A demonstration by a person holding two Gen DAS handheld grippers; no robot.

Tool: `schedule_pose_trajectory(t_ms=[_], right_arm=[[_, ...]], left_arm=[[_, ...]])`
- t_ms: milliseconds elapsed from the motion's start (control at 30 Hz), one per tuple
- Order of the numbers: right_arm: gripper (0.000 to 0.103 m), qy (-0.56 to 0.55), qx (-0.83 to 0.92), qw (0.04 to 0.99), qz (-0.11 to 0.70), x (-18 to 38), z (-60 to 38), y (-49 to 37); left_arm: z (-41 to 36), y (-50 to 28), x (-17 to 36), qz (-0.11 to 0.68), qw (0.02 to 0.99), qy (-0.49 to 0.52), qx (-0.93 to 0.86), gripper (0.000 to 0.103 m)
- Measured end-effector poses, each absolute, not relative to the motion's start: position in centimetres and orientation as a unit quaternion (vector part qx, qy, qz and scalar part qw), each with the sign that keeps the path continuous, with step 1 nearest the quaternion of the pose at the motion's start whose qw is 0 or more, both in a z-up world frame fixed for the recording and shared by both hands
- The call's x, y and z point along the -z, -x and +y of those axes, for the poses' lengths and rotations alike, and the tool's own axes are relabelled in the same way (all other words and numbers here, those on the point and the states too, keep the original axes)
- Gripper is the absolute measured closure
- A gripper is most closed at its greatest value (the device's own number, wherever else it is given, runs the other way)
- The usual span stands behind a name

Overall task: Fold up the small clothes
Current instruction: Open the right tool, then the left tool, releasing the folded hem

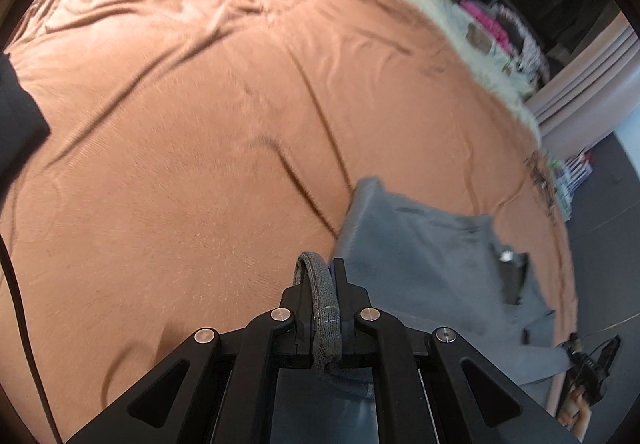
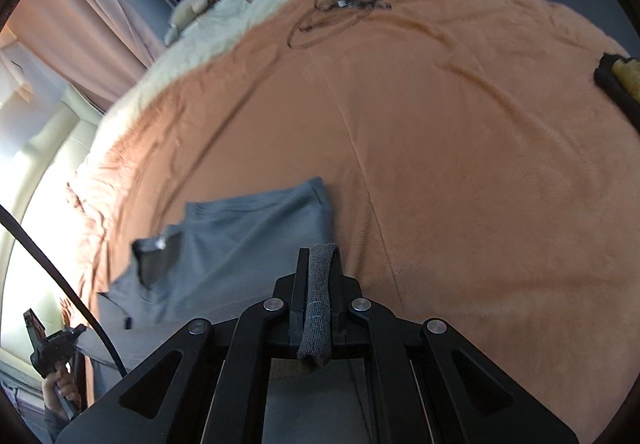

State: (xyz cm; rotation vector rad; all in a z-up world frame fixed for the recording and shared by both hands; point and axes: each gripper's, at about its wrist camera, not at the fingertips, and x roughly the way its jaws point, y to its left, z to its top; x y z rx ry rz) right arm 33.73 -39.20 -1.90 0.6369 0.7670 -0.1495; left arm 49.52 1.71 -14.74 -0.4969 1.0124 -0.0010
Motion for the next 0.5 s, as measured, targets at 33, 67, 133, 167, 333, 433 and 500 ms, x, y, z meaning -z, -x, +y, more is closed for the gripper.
schedule_pose_trajectory(t_ms=[33,67,133,167,333,433,500], right_arm=[[0.100,-0.298,0.072,0.875,0.375,1.9,-38.9,-34.2],[0.100,-0.288,0.074,0.875,0.382,1.9,-38.6,-34.5],[0.097,-0.262,0.073,0.878,0.394,1.5,-37.8,-34.7],[0.097,-0.254,0.074,0.878,0.398,1.2,-37.6,-34.9],[0.044,-0.224,0.088,0.884,0.401,-0.4,-37.1,-35.7],[0.039,-0.207,0.089,0.890,0.397,-1.1,-36.8,-36.0],[0.039,-0.195,0.082,0.891,0.403,-1.3,-36.4,-36.1]], left_arm=[[1.5,-49.9,15.4,0.493,0.840,0.227,-0.001,0.096],[1.4,-50.2,15.6,0.500,0.837,0.222,-0.001,0.095],[1.4,-50.5,15.7,0.509,0.834,0.212,0.000,0.095],[1.4,-50.7,15.5,0.509,0.834,0.211,0.002,0.094],[0.9,-51.4,14.5,0.522,0.833,0.183,0.005,0.092],[0.7,-51.9,14.2,0.527,0.832,0.175,0.002,0.092],[0.5,-52.1,14.2,0.532,0.830,0.167,0.001,0.083]])
